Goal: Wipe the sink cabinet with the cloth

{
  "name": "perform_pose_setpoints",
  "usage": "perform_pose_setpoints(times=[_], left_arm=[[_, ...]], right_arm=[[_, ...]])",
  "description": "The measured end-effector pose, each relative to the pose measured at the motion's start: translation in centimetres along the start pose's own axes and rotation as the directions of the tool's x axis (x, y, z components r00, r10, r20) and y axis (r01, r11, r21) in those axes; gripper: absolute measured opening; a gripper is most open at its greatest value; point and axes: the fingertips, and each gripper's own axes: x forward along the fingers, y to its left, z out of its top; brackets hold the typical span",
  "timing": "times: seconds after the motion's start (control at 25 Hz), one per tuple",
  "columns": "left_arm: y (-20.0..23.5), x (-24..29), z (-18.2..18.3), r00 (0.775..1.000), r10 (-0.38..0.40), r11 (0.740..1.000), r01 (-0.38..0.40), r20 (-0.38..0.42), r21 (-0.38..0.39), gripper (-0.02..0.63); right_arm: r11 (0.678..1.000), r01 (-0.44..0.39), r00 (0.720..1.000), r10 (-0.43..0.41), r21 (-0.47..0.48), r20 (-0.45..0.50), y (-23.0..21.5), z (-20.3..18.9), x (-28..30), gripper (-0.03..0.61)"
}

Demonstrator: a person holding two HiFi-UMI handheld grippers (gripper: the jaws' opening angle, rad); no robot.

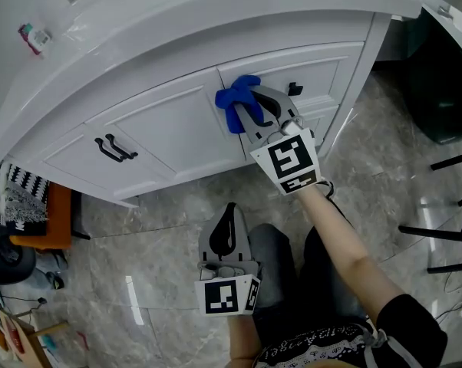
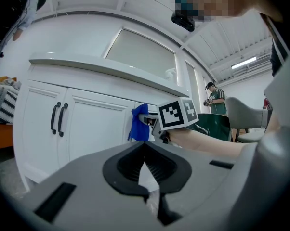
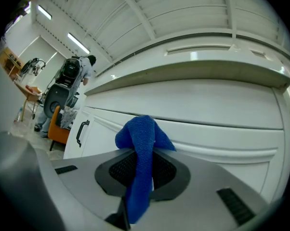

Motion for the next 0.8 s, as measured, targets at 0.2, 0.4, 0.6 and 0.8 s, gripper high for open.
perform_pose_setpoints(times=[0.2,0.4,0.6,0.8], left_arm=[[0.3,-0.6,0.1,1.0,0.019,1.0,-0.019,0.004,-0.002,0.005],[0.5,-1.1,0.0,1.0,0.023,1.0,-0.023,0.011,-0.012,0.005],[0.3,-0.9,-0.1,1.0,0.014,1.0,-0.014,0.008,-0.015,0.005],[0.1,-0.6,0.0,1.0,0.006,1.0,-0.006,0.008,-0.008,0.005]], right_arm=[[0.999,0.023,1.0,-0.023,-0.033,-0.007,-0.9,-0.1,-0.5,0.06],[0.993,0.112,0.993,-0.114,-0.046,-0.032,-4.5,-1.2,-1.9,0.06],[0.988,0.141,0.988,-0.145,-0.067,-0.051,-6.4,-2.0,-3.0,0.06],[0.983,0.171,0.983,-0.175,-0.061,-0.054,-8.3,-2.2,-3.9,0.06]])
